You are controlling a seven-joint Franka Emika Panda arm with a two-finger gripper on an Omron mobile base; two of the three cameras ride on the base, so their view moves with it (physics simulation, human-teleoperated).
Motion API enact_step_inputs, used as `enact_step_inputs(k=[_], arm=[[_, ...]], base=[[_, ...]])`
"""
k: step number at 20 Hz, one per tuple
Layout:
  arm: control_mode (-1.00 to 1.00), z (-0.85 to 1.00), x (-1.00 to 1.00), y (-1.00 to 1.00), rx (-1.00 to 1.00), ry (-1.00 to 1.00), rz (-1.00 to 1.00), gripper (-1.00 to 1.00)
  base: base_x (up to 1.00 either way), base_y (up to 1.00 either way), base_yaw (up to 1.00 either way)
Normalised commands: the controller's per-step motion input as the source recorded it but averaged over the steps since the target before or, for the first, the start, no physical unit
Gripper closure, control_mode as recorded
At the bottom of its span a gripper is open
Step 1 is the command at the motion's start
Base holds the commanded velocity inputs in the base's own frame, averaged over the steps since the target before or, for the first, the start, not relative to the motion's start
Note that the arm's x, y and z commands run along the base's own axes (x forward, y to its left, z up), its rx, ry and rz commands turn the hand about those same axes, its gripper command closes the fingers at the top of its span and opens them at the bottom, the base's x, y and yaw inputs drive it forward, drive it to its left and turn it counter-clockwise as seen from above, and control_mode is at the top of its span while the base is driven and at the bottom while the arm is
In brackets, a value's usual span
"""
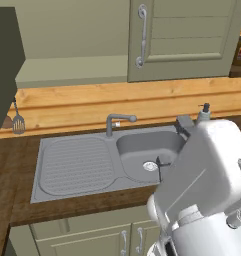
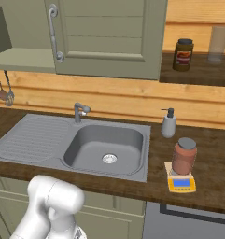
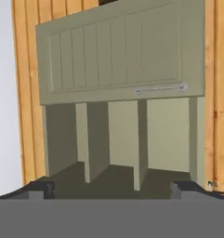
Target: Pick the honey bottle and place it on the digital scale for weighing, and close the cabinet.
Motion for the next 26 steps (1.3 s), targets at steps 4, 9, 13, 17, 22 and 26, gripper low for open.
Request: enact_step_inputs(k=[4,9,13,17,22,26], arm=[[-1.0,-1.0,-0.74,1.0,0.04,-0.5,-0.06,-1.0],[-1.0,-0.44,-0.01,1.0,0.01,-0.34,-0.15,-1.0],[-1.0,0.0,0.36,1.0,-0.08,-0.17,-0.25,-1.0],[-1.0,0.0,0.51,1.0,-0.14,0.0,-0.22,-1.0],[-1.0,-0.08,0.55,1.0,-0.22,0.06,-0.23,-1.0],[-1.0,0.11,0.72,1.0,-0.02,0.25,-0.07,-1.0]], base=[[0.0,0.0,0.0],[0.0,0.0,0.0],[0.0,0.0,0.0],[0.0,0.0,0.0],[0.0,0.0,0.0],[0.0,0.0,0.0]])
